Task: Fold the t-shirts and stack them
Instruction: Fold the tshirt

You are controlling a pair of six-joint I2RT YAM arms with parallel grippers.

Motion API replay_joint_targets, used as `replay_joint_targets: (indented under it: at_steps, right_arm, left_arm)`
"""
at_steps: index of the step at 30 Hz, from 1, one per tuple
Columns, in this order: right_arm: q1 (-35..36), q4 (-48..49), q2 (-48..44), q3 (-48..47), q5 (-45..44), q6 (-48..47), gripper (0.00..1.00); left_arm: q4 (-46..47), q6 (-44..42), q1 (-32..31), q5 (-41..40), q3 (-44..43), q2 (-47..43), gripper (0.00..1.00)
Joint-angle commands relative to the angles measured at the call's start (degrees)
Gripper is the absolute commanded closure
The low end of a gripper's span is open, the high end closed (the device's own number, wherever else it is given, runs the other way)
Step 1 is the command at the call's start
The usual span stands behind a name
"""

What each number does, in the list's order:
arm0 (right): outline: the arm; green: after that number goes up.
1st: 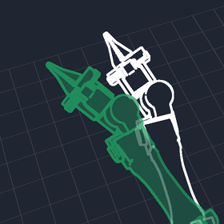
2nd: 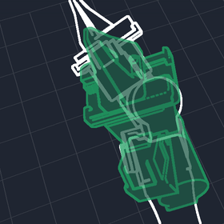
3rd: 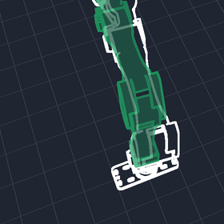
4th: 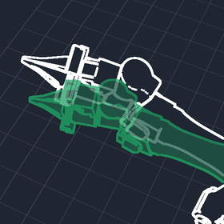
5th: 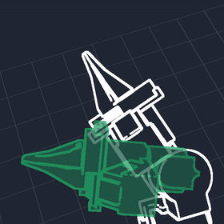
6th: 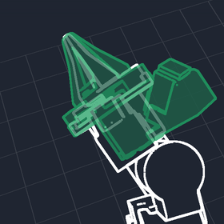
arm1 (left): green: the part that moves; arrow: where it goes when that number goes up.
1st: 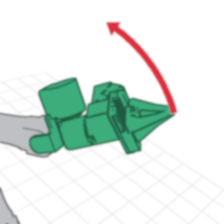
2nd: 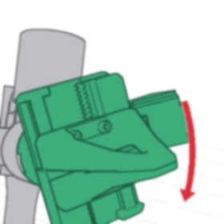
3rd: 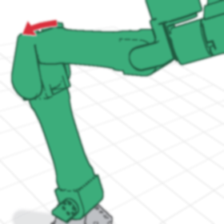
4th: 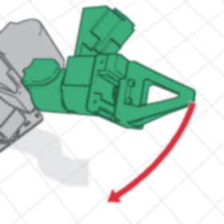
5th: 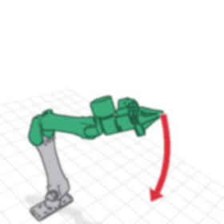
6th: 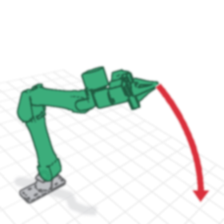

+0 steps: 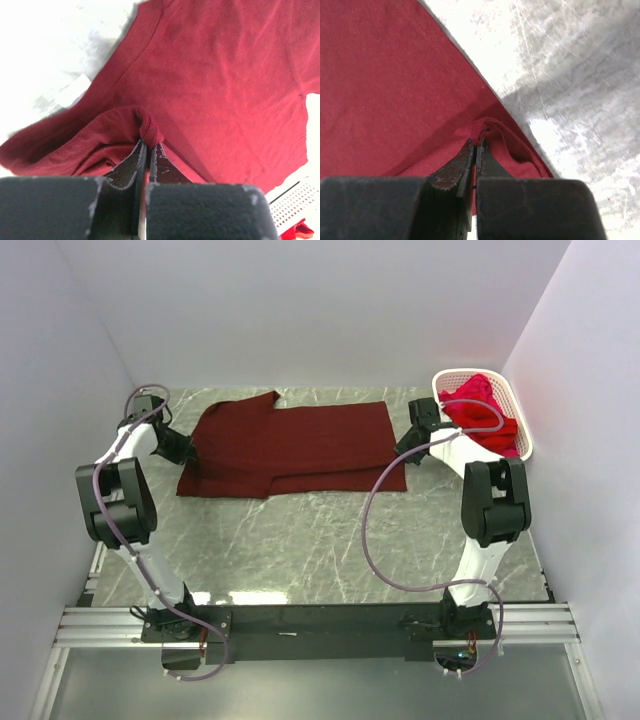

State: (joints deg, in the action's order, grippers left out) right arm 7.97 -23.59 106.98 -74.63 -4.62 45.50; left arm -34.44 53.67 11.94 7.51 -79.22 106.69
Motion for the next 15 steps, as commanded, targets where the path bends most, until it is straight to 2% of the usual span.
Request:
replay_joint_targets:
  at_steps: [1, 4, 6, 8, 9, 12, 13, 15]
  right_arm:
    - [-0.85, 0.57, 1.48, -3.06, -0.91, -0.85, 1.0]
    - [-0.93, 0.92, 2.88, -3.85, -0.39, -1.46, 1.0]
    - [-0.94, 1.01, 4.02, -4.64, 0.05, -2.16, 0.86]
    - [-0.94, 1.18, 4.46, -5.17, 1.01, -2.87, 0.77]
    - [-0.85, 1.18, 4.29, -5.44, 1.19, -3.83, 0.7]
    - [-0.41, 0.84, 2.45, -6.22, -0.21, -6.11, 0.55]
    - [-0.06, 0.22, 1.92, -6.84, -0.99, -6.64, 0.54]
    - [1.51, -1.36, 0.43, -8.15, -2.93, -8.65, 0.43]
  left_arm:
    - [2.18, -0.67, 0.54, 0.4, -3.13, 1.67, 0.99]
    - [3.49, -0.76, 0.71, 1.36, -3.05, 3.08, 0.99]
    - [4.72, -1.2, 0.62, 2.07, -3.05, 4.05, 0.99]
    - [5.78, -1.72, 0.62, 4.17, -3.04, 4.49, 0.84]
    - [6.74, -2.07, 0.62, 4.62, -3.05, 4.14, 0.64]
    - [8.5, -1.9, 0.62, 4.71, -2.0, 1.33, 0.32]
    - [8.33, -1.82, 0.62, 4.19, -1.9, 0.45, 0.28]
    - [7.81, -1.73, 0.71, 2.18, -1.55, -1.91, 0.19]
